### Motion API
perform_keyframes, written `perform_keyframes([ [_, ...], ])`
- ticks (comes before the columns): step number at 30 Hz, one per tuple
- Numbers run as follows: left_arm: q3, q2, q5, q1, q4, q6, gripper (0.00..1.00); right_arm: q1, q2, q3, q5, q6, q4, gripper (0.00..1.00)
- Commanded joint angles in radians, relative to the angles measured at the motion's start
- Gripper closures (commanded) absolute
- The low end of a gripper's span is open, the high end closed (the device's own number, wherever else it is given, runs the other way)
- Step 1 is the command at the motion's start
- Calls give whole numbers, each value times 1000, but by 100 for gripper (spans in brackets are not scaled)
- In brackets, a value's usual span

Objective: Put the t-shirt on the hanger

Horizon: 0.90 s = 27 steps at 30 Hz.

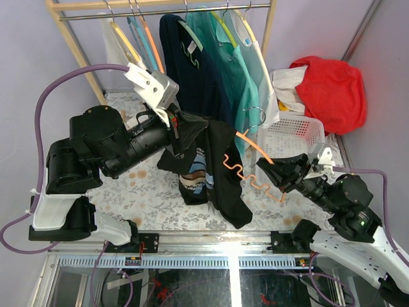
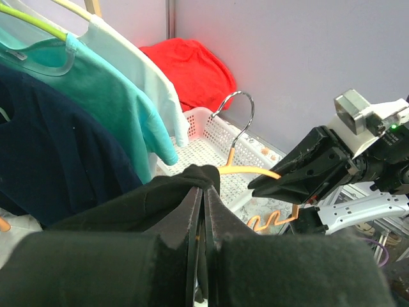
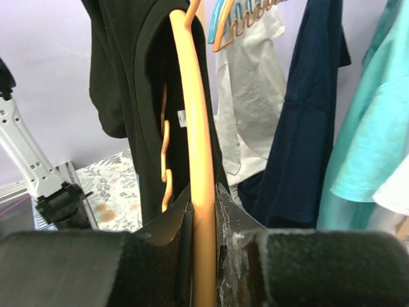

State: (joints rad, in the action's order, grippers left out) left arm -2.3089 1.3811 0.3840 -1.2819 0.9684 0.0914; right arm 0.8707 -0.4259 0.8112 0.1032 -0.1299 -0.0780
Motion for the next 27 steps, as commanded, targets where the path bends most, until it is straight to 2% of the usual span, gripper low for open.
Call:
perform_keyframes([
  [1,-26,-9,-38,1,-55,-11,100,1,20,63,-123,79,73,100],
  [8,-15,-15,-45,1,-43,-3,100,2,1,143,-136,129,1,100],
  [12,-7,-10,-62,2,-50,-1,100,1,13,93,-145,121,75,100],
  [17,-8,-4,-67,2,-52,-2,100,2,55,-5,-107,65,253,100],
  [22,14,-16,-37,2,-53,-5,99,2,69,-22,-56,30,284,100],
  [24,30,-27,-2,1,-51,-7,94,1,88,-31,-54,18,292,100],
  [27,61,-47,77,2,-45,-12,93,1,123,-33,-54,6,288,100],
])
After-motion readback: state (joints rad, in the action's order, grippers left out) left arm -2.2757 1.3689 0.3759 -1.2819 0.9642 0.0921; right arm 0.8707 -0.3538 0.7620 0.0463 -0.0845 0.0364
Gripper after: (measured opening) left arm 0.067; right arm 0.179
